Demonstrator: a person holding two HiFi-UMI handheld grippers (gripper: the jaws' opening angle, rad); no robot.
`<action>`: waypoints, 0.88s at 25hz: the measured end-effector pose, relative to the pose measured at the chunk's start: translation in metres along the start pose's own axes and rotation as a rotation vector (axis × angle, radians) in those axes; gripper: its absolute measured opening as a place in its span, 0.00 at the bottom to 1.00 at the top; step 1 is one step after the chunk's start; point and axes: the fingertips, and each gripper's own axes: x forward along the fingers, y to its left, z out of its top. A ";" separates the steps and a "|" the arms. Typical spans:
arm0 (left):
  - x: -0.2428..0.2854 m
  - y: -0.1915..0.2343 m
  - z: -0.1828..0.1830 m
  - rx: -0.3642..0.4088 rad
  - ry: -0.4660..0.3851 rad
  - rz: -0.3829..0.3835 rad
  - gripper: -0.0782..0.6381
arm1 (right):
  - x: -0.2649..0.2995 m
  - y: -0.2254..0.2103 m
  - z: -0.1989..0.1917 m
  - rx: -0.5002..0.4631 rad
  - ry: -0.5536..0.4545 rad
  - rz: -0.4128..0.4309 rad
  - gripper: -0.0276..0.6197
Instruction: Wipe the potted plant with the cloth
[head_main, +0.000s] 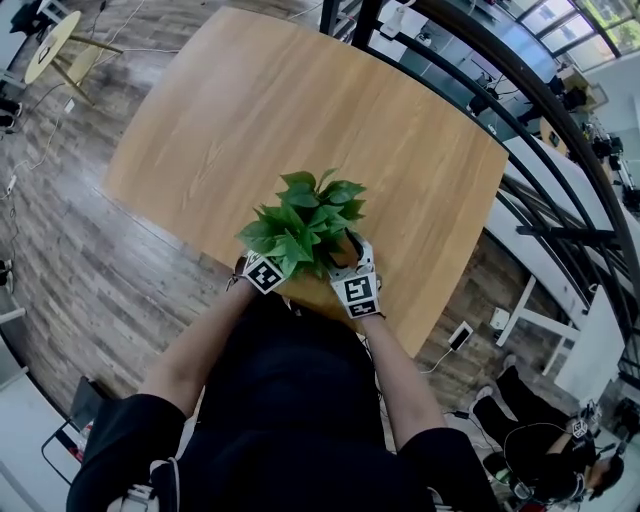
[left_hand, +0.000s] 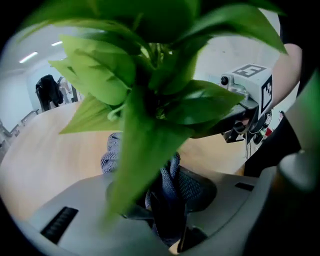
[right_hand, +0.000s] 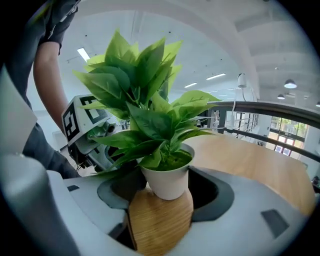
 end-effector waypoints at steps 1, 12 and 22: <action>0.001 -0.005 -0.001 -0.005 -0.003 -0.008 0.31 | 0.000 0.000 0.001 0.010 -0.004 -0.004 0.48; -0.007 0.017 -0.013 -0.097 -0.024 0.026 0.31 | -0.010 0.033 -0.013 0.053 0.000 0.123 0.48; -0.018 0.038 -0.003 -0.073 -0.040 0.048 0.31 | 0.004 0.008 -0.001 -0.090 0.011 0.030 0.48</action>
